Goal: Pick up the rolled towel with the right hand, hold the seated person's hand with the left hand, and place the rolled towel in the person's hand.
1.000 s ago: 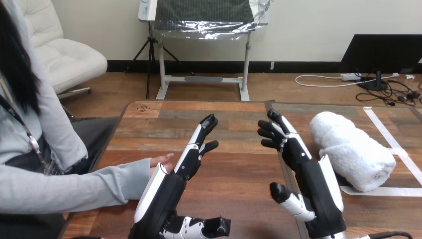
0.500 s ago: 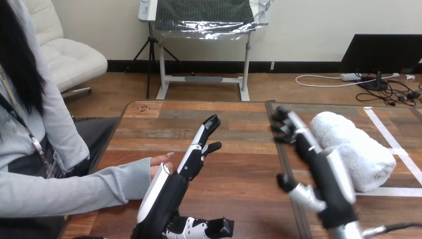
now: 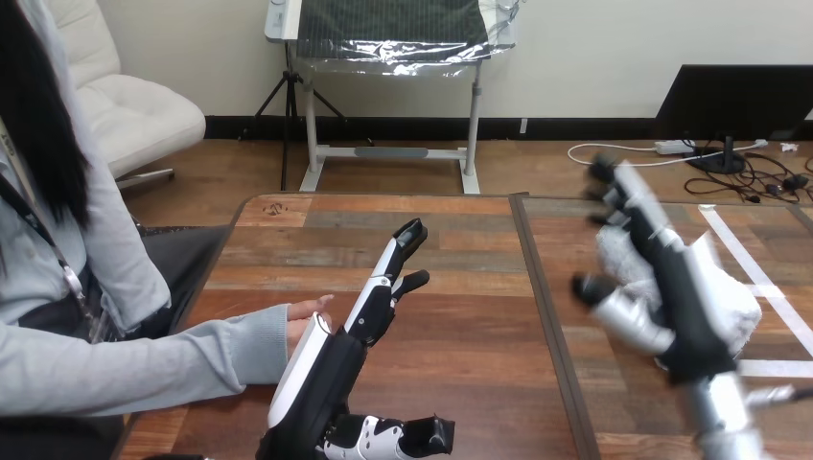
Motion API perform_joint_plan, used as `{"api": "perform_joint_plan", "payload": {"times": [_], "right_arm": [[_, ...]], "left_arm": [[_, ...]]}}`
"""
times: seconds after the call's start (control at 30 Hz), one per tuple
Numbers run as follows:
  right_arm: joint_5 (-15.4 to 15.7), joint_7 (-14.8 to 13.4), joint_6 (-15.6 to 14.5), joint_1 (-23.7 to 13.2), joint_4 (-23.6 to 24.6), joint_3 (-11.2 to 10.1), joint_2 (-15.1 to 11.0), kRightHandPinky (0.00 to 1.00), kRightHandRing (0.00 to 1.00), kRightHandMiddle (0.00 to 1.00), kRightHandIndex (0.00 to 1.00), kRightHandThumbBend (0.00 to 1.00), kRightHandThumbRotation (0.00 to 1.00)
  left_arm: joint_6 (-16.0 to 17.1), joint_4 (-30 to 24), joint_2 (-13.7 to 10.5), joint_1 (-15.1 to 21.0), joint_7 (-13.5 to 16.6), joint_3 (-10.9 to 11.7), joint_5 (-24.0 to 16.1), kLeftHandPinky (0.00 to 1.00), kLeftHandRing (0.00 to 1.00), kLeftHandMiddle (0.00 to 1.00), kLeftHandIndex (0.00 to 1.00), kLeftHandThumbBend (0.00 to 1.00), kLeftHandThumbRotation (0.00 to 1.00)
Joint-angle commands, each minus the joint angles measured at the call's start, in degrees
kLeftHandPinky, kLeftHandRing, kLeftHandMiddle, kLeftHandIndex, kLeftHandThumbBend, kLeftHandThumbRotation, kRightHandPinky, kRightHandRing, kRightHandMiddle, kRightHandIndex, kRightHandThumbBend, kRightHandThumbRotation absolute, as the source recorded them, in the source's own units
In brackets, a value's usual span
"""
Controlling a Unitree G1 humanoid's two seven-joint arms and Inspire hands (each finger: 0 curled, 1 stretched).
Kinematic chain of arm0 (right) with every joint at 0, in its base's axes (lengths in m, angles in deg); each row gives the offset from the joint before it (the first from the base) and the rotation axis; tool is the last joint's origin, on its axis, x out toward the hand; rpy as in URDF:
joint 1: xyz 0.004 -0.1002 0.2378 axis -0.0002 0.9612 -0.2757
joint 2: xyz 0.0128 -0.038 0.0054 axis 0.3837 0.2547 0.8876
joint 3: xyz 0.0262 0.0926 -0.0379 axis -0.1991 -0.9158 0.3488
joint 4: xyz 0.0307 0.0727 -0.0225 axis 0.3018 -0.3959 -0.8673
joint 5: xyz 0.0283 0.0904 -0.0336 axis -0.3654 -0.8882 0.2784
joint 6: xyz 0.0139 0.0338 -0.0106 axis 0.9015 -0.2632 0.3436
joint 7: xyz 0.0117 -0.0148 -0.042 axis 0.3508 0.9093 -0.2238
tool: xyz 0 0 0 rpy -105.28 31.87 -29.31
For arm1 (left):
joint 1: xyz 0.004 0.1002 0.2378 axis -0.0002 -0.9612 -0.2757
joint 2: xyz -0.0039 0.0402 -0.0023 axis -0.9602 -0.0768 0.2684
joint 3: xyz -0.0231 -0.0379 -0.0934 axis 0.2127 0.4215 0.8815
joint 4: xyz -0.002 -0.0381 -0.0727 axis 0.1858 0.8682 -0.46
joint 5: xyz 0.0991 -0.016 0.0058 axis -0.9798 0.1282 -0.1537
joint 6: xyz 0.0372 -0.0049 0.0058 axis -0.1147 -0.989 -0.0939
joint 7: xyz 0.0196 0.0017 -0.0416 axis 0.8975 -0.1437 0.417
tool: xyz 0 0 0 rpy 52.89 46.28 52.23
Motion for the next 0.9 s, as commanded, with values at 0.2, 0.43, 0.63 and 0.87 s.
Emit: {"api": "perform_joint_plan", "payload": {"times": [0.2, 0.43, 0.63, 0.87], "right_arm": [[-2.9, 1.4, -6.3, -9.0, 2.2, -1.3, -4.6, 0.9, 0.93, 0.94, 0.96, 1.0, 0.81], [-4.2, 2.3, -10.4, -11.3, 2.1, -1.5, -6.3, 0.92, 0.95, 0.95, 0.97, 1.0, 0.81], [-3.8, 1.9, -14.2, -13.5, 1.7, -1.3, -8.0, 0.91, 0.95, 0.96, 0.98, 1.0, 0.83], [-2.1, 1.5, -19.9, -16.5, 1.2, -0.3, -10.3, 0.91, 0.96, 0.96, 1.0, 1.0, 0.86]], "left_arm": [[0.1, -2.0, 0.5, 3.3, 1.3, 0.8, -1.0, 0.92, 1.0, 1.0, 1.0, 1.0, 0.74], [0.5, -1.3, 0.5, 3.7, 1.7, 0.8, -1.2, 0.92, 1.0, 1.0, 1.0, 1.0, 0.75], [0.4, -1.3, 0.5, 3.6, 1.9, 0.6, -0.8, 0.92, 1.0, 1.0, 1.0, 1.0, 0.75], [0.2, -2.2, 0.4, 3.4, 2.3, 0.9, -1.8, 0.92, 1.0, 1.0, 1.0, 1.0, 0.75]]}}
